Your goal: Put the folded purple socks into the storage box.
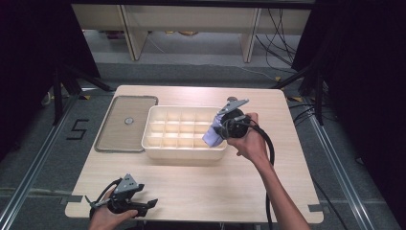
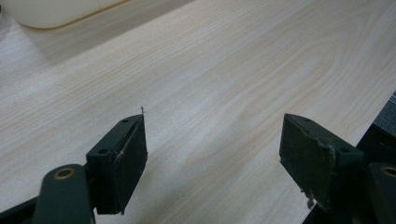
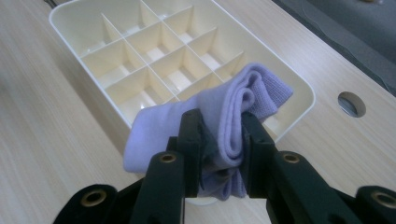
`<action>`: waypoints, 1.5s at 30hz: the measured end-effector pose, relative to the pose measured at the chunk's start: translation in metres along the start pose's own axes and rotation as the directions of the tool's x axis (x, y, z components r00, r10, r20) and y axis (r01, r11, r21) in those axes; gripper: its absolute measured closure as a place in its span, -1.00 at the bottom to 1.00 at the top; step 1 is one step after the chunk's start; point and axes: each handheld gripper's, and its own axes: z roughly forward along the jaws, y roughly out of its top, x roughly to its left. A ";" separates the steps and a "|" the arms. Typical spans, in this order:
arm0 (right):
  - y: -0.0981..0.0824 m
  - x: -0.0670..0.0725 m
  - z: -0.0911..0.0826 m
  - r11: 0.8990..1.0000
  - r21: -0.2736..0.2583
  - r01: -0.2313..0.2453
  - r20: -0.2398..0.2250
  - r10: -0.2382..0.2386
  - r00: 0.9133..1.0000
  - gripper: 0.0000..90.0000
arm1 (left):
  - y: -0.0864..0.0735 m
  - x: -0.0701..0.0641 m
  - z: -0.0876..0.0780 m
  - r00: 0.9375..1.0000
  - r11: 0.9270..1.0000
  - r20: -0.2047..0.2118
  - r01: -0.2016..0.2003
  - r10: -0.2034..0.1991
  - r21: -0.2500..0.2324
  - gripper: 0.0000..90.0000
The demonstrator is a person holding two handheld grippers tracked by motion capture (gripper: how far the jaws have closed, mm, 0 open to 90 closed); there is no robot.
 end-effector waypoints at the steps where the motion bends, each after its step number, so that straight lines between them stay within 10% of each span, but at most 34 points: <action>1: 0.000 -0.002 0.002 1.000 -0.006 0.009 0.016 -0.009 1.000 0.63 | 0.000 0.000 0.000 1.000 1.000 -0.001 -0.006 0.006 -0.003 -0.50; 25: -0.002 -0.014 0.053 0.984 0.160 0.077 0.084 -0.092 0.992 0.63 | 0.000 -0.001 0.001 1.000 1.000 -0.009 -0.007 0.007 0.009 -0.50; 38: -0.007 -0.005 0.070 0.953 0.250 0.174 0.117 -0.208 0.971 0.62 | 0.000 -0.002 0.002 1.000 1.000 0.006 -0.011 0.011 0.002 -0.50; 45: -0.010 -0.002 0.078 0.959 0.240 0.152 0.069 -0.173 0.983 0.62 | 0.000 -0.002 0.002 1.000 1.000 0.006 -0.013 0.013 0.007 -0.50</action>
